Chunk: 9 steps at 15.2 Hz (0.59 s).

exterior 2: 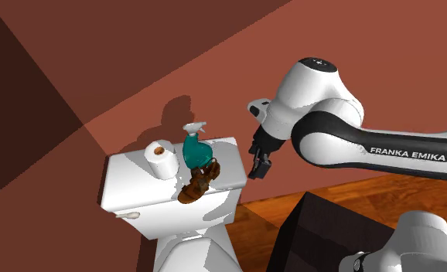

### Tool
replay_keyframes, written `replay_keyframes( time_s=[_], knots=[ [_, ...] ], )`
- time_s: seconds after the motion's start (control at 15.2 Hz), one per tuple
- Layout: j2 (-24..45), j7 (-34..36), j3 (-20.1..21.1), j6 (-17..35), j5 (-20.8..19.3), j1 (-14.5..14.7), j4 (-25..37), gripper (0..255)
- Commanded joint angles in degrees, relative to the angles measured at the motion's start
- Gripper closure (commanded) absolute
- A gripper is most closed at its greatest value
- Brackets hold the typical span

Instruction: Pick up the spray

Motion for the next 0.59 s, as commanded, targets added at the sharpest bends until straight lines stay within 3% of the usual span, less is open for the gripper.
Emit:
replay_keyframes(
  time_s=[0.0,0.53],
  knots=[
    [3.9,-4.8,-1.9,2.9,2.0,1.1,2.2,0],
    [20.5,-24.2,-7.2,8.1,15.0,4.6,15.7,0]
  ],
)
